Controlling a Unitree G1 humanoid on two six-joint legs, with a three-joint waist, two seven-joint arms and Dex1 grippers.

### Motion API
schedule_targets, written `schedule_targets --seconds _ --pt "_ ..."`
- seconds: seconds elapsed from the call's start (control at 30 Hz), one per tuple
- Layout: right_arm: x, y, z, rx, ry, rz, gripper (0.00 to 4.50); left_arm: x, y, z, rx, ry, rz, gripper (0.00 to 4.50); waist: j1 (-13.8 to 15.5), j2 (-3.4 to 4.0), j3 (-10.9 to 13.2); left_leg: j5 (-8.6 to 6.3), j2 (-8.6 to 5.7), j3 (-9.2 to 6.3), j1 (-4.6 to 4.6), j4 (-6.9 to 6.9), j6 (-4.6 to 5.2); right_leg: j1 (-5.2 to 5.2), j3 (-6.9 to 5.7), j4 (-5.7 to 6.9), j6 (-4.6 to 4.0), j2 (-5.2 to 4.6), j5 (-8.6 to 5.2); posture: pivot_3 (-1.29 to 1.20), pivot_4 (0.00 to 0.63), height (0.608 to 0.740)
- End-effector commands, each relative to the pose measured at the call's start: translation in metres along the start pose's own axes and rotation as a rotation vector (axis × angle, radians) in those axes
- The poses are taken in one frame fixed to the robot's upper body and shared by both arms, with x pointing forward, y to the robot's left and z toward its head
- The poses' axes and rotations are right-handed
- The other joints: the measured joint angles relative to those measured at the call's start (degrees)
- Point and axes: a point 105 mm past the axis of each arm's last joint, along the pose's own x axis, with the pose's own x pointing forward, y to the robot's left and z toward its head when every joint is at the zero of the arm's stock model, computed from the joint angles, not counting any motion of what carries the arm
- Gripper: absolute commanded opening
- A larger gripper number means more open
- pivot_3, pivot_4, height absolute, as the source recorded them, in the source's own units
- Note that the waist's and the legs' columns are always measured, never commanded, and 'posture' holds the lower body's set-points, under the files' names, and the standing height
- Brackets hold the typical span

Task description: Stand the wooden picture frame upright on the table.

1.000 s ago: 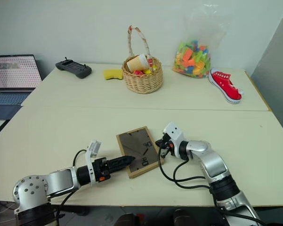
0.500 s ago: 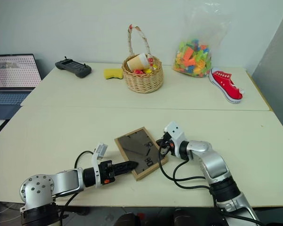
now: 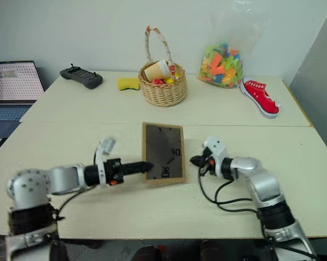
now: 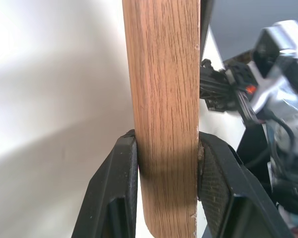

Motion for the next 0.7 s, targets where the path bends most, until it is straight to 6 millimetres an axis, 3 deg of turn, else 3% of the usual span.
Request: schedule_targets --seconds 0.03,0.23,0.47,0.7 --pt "-0.019 0.002 0.056 0.014 -0.158 0.139 1.35 -0.003 -0.016 0.026 0.156 -0.015 -0.092 1.34 -0.10 -0.01 0.11 0.00 0.00 -0.01 0.00 -0.01 0.00 -0.01 -0.02 0.00 0.00 0.00 0.00 0.00 0.150 0.740" --pt "-0.028 0.019 0.115 0.072 -0.283 0.325 2.75 -0.002 -0.015 0.049 0.290 -0.039 -0.099 1.34 -0.78 -0.05 0.17 0.00 0.02 -0.01 0.03 -0.26 0.01 -0.04 -0.03 -0.06 -0.05 0.01 -0.02 0.00 0.150 0.740" --pt "-0.006 0.029 0.122 0.087 -0.282 0.331 4.40 0.005 -0.018 0.055 0.325 -0.056 -0.137 1.34 -0.86 -0.11 0.22 0.00 0.05 -0.01 -0.11 -0.52 0.02 -0.15 -0.06 -0.36 -0.06 -0.02 -0.03 0.00 0.150 0.740" --pt "0.023 0.032 0.115 0.056 -0.258 0.292 4.40 0.012 -0.026 0.056 0.337 -0.064 -0.182 1.34 -0.87 -0.12 0.22 0.13 0.05 -0.01 -0.94 -0.24 -0.18 -0.91 -0.19 -0.13 -0.05 -0.33 -0.02 0.00 0.150 0.740"
